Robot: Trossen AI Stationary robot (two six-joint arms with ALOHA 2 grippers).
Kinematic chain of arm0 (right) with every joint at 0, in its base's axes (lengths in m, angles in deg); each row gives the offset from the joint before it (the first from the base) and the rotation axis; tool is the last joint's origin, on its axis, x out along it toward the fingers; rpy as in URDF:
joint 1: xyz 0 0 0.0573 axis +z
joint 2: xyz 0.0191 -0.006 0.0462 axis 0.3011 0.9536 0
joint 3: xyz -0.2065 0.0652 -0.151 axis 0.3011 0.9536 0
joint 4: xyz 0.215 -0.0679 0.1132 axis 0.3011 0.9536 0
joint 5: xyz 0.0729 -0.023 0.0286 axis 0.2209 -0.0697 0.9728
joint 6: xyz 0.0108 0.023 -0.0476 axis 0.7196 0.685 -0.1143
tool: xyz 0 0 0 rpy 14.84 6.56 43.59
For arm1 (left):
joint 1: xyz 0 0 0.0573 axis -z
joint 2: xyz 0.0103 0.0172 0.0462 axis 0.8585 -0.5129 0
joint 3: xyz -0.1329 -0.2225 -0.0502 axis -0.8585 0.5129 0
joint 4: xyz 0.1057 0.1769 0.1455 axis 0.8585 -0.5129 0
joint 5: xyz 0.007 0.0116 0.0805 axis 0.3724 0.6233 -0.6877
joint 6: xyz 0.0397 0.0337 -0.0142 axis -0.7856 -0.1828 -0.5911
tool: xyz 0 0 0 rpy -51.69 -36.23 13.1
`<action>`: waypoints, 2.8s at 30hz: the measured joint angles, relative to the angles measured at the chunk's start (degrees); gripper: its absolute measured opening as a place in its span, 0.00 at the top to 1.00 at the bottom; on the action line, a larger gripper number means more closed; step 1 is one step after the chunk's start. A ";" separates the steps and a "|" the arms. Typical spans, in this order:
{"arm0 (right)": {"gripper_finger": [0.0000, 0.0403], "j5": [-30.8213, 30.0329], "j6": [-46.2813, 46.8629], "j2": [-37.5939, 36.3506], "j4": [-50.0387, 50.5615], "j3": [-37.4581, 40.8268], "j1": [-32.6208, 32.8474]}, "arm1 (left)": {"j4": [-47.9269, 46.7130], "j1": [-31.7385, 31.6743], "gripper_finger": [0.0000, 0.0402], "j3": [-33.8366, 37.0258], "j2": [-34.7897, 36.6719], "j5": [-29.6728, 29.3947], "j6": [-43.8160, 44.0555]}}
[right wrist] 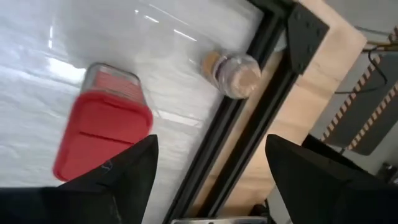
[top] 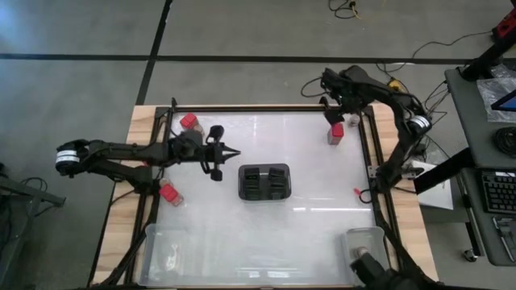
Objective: Sort spices by type
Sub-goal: Put the brown seasoning bottle into the gray bin
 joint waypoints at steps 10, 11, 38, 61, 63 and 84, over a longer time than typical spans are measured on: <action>0.30 5.34 -7.35 8.47 0.09 -7.75 -7.34 | 0.26 -2.21 1.00 0.00 0.02 -0.13 -1.88; 0.30 5.98 -7.85 9.21 0.06 -8.44 -7.85 | 0.13 -2.35 1.00 0.00 0.02 -0.12 -1.88; 0.45 0.24 0.80 20.34 9.69 -15.66 -9.57 | -2.13 -3.22 1.00 0.00 0.02 -0.11 -1.83; 0.50 0.43 27.89 14.60 2.47 -9.56 -3.39 | -1.22 -6.21 1.00 0.00 0.04 -0.10 -5.90; 0.52 0.13 30.38 13.03 0.93 -6.60 -2.81 | -1.36 -6.33 1.00 0.00 0.04 -0.07 -5.92; 0.68 -10.55 51.00 -3.84 -25.80 14.76 -1.53 | -2.14 -6.60 1.00 0.00 0.04 0.11 -5.68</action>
